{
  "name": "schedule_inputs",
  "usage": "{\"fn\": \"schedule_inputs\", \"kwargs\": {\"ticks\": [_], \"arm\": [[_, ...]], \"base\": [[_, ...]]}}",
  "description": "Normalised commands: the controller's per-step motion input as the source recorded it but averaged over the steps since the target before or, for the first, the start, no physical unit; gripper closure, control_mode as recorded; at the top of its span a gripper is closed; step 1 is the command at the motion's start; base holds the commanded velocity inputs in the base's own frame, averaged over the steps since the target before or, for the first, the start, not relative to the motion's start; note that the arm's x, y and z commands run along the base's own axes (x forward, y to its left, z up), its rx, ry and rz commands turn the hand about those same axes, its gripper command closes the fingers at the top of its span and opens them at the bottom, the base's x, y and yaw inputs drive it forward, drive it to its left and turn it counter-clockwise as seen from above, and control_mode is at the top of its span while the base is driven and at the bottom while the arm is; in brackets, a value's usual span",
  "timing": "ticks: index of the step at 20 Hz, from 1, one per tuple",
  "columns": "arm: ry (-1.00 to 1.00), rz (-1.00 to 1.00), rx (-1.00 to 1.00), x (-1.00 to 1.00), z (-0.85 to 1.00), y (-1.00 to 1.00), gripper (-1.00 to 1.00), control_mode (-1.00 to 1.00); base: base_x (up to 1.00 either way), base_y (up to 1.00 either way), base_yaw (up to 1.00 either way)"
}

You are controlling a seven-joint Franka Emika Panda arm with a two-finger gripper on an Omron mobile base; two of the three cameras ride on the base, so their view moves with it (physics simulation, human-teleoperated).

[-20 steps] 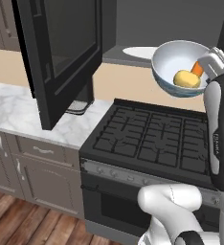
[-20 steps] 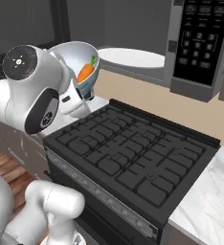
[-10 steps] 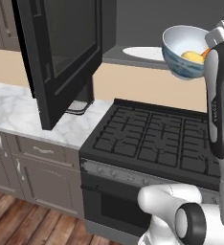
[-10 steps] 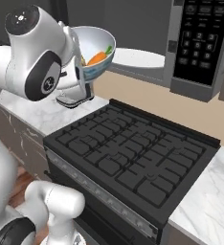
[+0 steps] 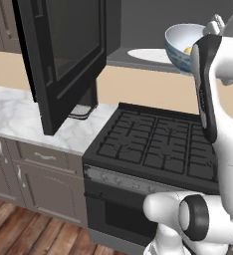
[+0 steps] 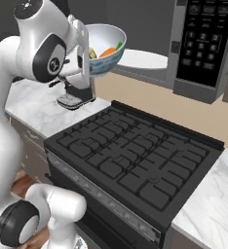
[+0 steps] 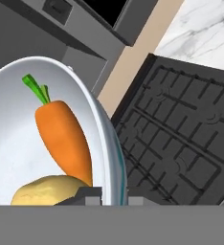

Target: Place the bowl containing the potato and carrot in the microwave. Close the microwave door and press the start button to microwave the meal.

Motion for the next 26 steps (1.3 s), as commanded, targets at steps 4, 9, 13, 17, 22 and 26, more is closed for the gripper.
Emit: {"fn": "schedule_inputs", "kwargs": {"ticks": [4,9,13,17,22,26], "arm": [[0.00,-0.06,0.00,0.62,0.00,-0.14,1.00,-1.00],[0.03,-0.01,0.01,0.79,0.00,-0.21,1.00,-1.00],[0.05,0.00,0.04,0.84,0.00,-0.21,1.00,-1.00],[0.03,0.00,0.02,0.75,0.00,-0.15,1.00,-1.00],[0.01,0.00,0.00,0.72,0.00,-0.04,1.00,-1.00],[0.01,0.00,0.00,0.71,0.00,-0.08,1.00,-1.00]], "base": [[0.00,0.00,0.00],[0.00,0.00,0.00],[0.00,0.00,0.00],[0.00,0.00,0.00],[0.00,0.00,0.00],[0.00,0.00,0.00]]}}
